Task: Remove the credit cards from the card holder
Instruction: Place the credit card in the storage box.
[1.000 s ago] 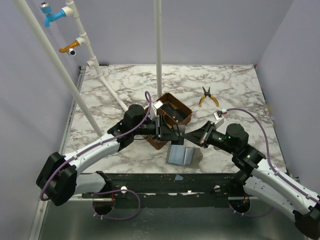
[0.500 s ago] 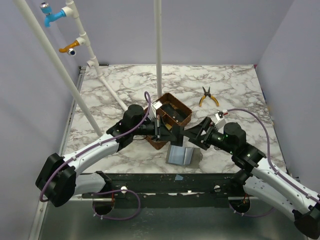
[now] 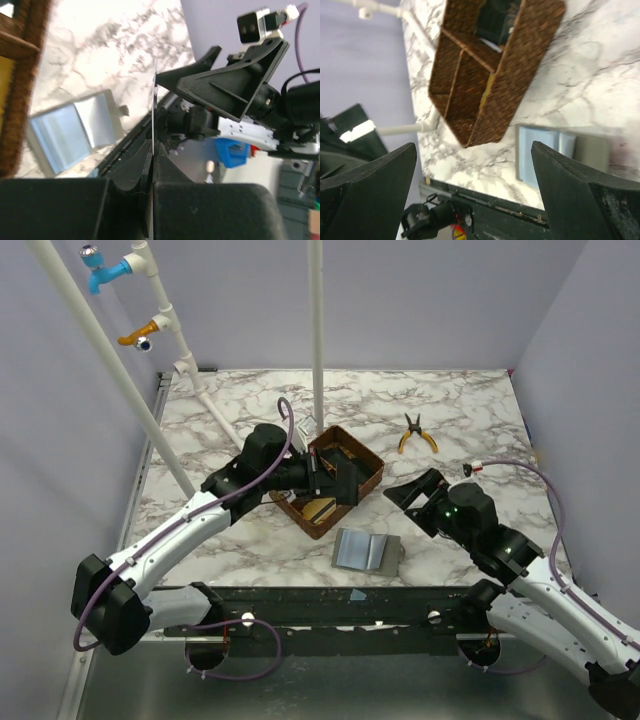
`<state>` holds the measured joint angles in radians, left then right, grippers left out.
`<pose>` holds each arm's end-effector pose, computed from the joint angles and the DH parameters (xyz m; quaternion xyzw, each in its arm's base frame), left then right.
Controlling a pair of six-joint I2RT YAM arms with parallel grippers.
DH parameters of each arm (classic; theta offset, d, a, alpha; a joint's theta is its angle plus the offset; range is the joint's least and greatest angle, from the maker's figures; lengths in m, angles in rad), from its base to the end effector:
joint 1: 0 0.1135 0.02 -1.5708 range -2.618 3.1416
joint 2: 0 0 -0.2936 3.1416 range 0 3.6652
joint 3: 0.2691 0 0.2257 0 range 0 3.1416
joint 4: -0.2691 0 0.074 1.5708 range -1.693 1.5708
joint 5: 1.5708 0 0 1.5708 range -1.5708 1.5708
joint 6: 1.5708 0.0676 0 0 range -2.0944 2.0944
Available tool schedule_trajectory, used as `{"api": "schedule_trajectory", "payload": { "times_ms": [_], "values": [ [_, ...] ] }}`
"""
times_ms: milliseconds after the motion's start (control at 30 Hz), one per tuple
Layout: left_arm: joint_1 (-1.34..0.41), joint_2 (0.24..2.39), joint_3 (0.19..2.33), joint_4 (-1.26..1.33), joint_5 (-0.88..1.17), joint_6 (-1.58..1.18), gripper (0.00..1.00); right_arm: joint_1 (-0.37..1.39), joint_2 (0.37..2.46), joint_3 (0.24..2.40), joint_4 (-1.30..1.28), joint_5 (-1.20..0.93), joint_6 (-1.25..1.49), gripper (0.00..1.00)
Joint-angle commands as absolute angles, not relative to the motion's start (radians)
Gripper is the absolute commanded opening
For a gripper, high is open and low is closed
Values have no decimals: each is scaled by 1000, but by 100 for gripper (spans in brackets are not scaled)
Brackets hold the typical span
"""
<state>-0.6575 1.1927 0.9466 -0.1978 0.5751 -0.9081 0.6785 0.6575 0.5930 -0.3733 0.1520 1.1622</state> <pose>0.1796 -0.1851 0.3354 0.0490 0.8233 -0.5312 0.1940 0.1124 0.0775 0.2791 0.2411 0.8071 0.3871 0.3750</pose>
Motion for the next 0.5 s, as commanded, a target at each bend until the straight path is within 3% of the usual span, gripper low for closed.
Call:
{"api": "schedule_trajectory", "payload": {
  "times_ms": [0, 467],
  "values": [
    [-649, 1215, 1083, -379, 367, -798, 0, 677, 658, 641, -488, 346, 1193, 100],
    [-635, 1429, 1390, -603, 150, -758, 0, 678, 745, 696, -581, 530, 1246, 100]
  ]
}}
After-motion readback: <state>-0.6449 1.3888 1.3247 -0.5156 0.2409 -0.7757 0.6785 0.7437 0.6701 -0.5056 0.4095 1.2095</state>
